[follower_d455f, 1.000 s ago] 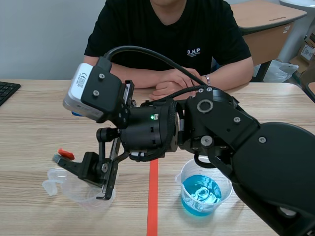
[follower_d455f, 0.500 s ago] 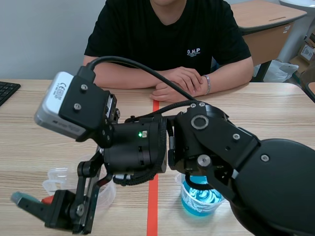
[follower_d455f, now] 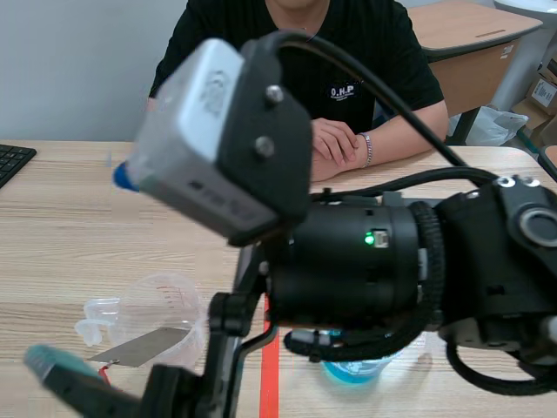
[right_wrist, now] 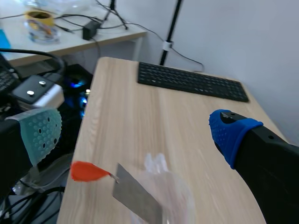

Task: Do the redox reaction experiment.
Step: 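Return to the home posture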

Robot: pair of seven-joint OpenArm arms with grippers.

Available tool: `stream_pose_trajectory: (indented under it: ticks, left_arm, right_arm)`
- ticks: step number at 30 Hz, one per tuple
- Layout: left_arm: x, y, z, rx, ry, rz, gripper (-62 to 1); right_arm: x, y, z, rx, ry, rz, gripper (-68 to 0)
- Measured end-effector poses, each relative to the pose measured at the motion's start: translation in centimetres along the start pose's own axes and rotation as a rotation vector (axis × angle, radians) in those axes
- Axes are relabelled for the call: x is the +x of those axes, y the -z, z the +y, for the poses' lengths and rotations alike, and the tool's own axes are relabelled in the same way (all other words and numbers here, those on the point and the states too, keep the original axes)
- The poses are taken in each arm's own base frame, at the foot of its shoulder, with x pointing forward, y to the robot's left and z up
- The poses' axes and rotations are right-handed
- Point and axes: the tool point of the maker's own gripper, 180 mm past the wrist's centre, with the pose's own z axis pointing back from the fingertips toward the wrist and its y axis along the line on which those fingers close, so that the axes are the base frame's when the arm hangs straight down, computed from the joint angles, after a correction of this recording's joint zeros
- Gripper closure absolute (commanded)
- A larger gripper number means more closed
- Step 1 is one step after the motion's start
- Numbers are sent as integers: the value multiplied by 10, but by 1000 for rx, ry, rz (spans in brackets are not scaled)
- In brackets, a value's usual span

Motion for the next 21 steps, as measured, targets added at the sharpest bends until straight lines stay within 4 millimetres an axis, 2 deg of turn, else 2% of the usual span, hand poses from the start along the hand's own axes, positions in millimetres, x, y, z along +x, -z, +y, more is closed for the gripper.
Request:
stream_pose_trajectory:
  ticks: [6, 11, 14, 19, 21]
  left_arm:
    - [0, 0, 0, 0, 0, 1, -44]
    - [-1, 0, 0, 0, 0, 3, -44]
    - [-1, 0, 0, 0, 0, 3, -44]
    - [-4, -3, -2, -10, 6, 7, -44]
    - [-8, -6, -3, -20, 18, 21, -45]
  right_arm:
    - [-17, -42, -48, -232, -11, 82, -679]
    - [-24, -84, -80, -398, -29, 136, -679]
    - [-31, -109, -90, -475, -10, 178, -679]
    - [-48, -145, -94, -573, 26, 285, -679]
    - [-47, -156, -92, -600, 47, 300, -679]
